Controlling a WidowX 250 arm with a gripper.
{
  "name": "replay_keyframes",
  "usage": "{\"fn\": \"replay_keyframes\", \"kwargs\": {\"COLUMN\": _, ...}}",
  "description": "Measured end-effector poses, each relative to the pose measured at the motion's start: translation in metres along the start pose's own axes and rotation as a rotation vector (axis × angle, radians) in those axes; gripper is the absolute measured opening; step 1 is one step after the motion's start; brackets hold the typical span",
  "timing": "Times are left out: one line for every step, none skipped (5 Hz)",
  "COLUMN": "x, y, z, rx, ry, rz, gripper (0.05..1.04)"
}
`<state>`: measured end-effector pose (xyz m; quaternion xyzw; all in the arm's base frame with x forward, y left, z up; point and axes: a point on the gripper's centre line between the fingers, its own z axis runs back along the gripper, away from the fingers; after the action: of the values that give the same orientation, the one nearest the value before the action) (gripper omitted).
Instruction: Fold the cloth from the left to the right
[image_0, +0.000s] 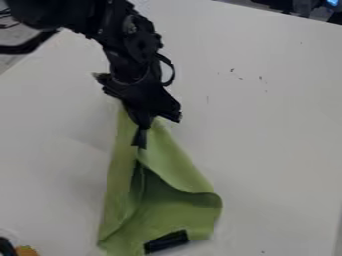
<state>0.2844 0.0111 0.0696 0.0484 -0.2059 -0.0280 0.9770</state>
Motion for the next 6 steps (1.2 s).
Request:
{"fn": "replay_keyframes", "kwargs": {"x": 0.013, "y": -0.028, "z": -0.012, "rx": -0.059, "ry": 0.004, "rz": -0.072, "gripper": 0.063}}
{"fn": "replay_keyframes", "kwargs": {"x": 0.021, "y": -0.053, "z": -0.027, "rx": -0.128, "ry": 0.016, "rz": -0.14, "gripper": 0.09}}
{"fn": "replay_keyframes", "kwargs": {"x": 0.023, "y": -0.06, "z": -0.031, "rx": -0.151, "ry": -0.001, "rz": -0.157, "gripper": 0.249}}
{"fn": "replay_keyframes", "kwargs": {"x": 0.023, "y": -0.06, "z": -0.031, "rx": -0.142, "ry": -0.004, "rz": -0.16, "gripper": 0.519}}
{"fn": "replay_keyframes", "kwargs": {"x": 0.022, "y": -0.059, "z": -0.031, "rx": -0.128, "ry": 0.005, "rz": -0.156, "gripper": 0.824}}
{"fn": "replay_keyframes", "kwargs": {"x": 0.025, "y": -0.06, "z": -0.02, "rx": -0.11, "ry": -0.011, "rz": -0.164, "gripper": 1.014}}
